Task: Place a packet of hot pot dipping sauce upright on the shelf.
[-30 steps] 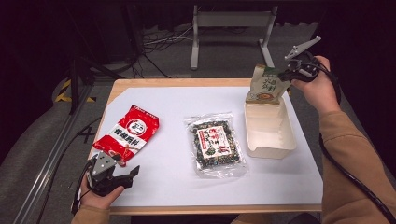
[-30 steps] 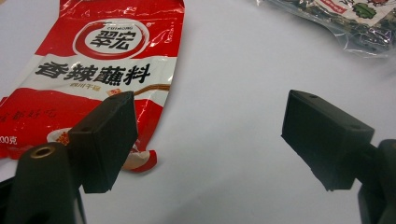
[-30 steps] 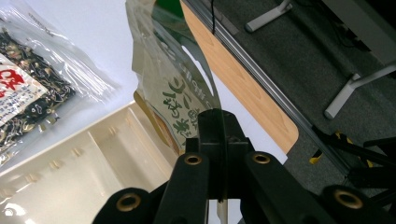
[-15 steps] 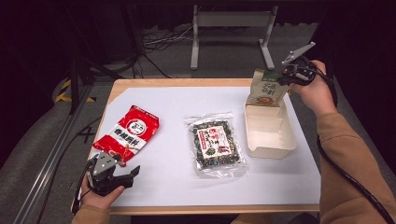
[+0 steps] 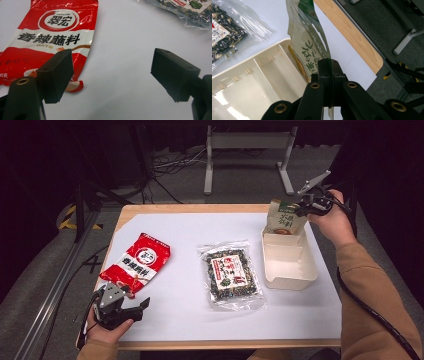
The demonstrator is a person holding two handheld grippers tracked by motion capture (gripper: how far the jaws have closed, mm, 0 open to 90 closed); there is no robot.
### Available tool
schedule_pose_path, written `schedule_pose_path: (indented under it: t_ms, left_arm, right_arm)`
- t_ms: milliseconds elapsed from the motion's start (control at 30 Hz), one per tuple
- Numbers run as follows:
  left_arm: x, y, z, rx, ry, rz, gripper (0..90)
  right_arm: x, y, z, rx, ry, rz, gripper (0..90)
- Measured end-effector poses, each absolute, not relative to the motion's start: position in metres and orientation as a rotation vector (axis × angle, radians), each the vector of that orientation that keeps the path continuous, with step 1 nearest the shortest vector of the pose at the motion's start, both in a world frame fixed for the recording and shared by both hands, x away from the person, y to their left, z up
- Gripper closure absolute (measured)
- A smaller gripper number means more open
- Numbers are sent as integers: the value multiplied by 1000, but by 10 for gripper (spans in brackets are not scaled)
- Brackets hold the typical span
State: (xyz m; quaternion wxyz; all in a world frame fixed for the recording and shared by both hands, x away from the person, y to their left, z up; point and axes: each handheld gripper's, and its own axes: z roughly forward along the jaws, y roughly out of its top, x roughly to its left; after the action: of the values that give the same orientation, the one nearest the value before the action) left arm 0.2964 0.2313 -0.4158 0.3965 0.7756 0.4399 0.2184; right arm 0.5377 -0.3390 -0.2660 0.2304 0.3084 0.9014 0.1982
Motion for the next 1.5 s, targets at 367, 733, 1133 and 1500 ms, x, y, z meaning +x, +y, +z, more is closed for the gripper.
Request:
schedule_pose_path:
  t_ms: [367,733,1133,1500]
  left_arm:
    - [297,231,-416,1969,1112,546,186]
    - [297,231,-416,1966,1113,548,186]
    - [301,228,-416,1977,1102,540,186]
    - [308,222,-415,1988,1071,528,185]
  right_arm:
    - [539,-337,-274,846,2507,569,871]
    - [539,-333,-275,870,2473,591,713]
    - [531,-343,-269,954,2364,729,528]
    - [502,-355,-251,987,2178,952,444]
